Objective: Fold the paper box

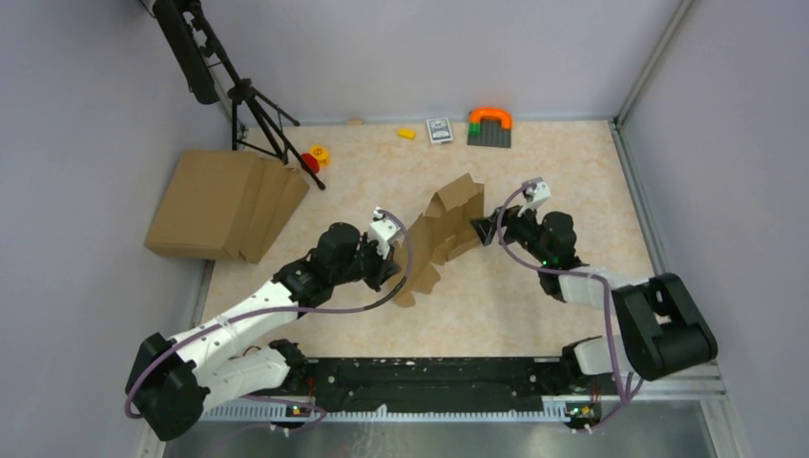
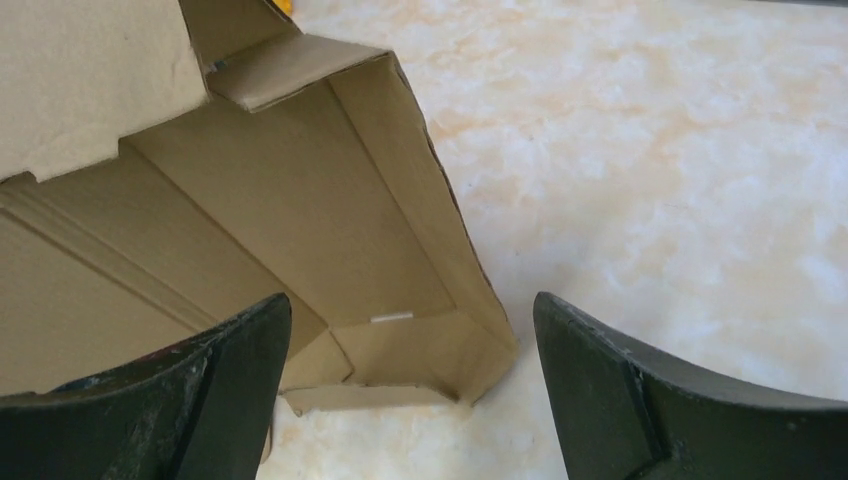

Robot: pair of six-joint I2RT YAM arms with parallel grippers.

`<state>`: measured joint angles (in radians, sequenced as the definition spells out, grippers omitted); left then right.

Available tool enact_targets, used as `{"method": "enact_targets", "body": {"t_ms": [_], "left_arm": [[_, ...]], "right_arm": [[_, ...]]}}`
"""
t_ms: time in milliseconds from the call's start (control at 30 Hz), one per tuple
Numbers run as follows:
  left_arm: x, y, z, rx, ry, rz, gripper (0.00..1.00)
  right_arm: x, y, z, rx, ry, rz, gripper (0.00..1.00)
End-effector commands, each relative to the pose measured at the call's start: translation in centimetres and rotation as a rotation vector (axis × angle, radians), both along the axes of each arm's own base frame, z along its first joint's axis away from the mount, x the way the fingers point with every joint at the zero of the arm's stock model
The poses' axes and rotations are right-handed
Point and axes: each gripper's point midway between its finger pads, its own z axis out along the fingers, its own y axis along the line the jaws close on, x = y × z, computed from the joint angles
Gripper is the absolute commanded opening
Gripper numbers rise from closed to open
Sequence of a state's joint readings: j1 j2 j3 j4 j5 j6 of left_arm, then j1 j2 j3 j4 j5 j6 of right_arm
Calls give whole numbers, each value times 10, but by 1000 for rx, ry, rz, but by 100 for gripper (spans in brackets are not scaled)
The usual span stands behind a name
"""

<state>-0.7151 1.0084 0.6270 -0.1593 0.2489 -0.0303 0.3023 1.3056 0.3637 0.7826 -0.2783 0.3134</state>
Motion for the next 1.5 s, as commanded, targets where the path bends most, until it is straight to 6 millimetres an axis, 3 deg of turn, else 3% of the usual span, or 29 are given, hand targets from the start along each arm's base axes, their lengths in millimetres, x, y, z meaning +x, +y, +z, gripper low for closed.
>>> {"method": "enact_targets", "body": {"t_ms": [0, 200, 467, 600, 800, 933, 1067, 1267, 1467], "left_arm": [[6, -7, 20, -30, -46, -10, 0], [7, -6, 19, -20, -44, -6, 0], [8, -4, 19, -16, -49, 4, 0], [11, -3, 23, -26, -62, 29, 0], [15, 3, 29, -43, -105, 70, 0], [17, 5, 30, -50, -117, 81, 0], [14, 4, 30, -66, -106, 81, 0], [9, 8, 29, -74, -102, 87, 0], [6, 9, 28, -84, -88, 85, 0]], "right_arm": [[23, 21, 42, 38, -198, 145, 88], [42, 26, 28, 30, -175, 202, 81], [27, 42, 22, 91, -147, 314, 47], [16, 45, 23, 94, -137, 285, 22], [-6, 61, 3, 18, -90, 226, 4], [-24, 68, 5, 72, -107, 201, 3], [-26, 72, -13, -29, -76, 125, 7], [-26, 64, -11, -24, -82, 70, 34], [-17, 72, -16, -47, -34, 80, 30]]}}
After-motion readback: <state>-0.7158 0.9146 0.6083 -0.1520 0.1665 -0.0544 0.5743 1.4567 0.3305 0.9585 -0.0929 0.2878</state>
